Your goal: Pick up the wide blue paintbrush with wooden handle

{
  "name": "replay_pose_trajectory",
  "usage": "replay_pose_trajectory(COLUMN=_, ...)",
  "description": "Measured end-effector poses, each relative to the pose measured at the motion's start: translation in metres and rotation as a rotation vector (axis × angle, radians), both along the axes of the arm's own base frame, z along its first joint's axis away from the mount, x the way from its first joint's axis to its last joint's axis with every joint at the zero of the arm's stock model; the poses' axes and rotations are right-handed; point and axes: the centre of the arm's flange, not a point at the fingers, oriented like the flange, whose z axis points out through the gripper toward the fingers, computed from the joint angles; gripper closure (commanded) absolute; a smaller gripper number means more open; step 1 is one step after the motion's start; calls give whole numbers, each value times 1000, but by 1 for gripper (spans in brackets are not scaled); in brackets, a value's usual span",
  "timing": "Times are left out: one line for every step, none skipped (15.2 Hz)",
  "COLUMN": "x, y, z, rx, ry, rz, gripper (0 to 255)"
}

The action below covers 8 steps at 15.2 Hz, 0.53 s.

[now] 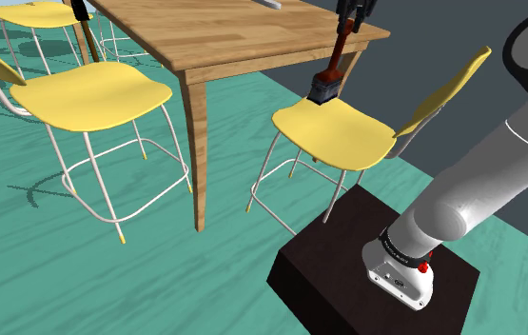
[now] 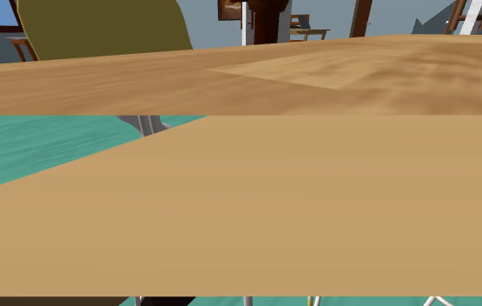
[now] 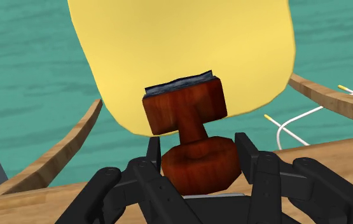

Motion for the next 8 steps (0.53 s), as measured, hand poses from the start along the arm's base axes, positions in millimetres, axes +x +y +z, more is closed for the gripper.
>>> replay_pose_trajectory(x=-1, y=0, z=4, rx=0, ry=0, rz=0, gripper=255)
replay_pose_trajectory(x=0, y=0, z=11, rx=0, ry=0, rz=0, gripper=255)
replay_pose_trajectory(x=0, y=-1, z=17, rx=0, ry=0, rz=0, gripper=255)
replay_pose_trajectory(x=-1, y=-1, z=22, rx=0, ry=0, rz=0, gripper=255)
replay_pose_trajectory(x=-1, y=-1, z=27, rx=0, ry=0, rz=0, gripper=255)
replay_pose_trajectory(x=0, y=-1, z=32, rx=0, ry=0, rz=0, gripper=255)
replay_pose_trajectory(x=-2, y=-2, z=40, rx=0, ry=-4, rz=1, gripper=255)
replay_pose_trajectory(x=-6, y=-1, z=48, rx=0, ry=-14, rz=0, gripper=255)
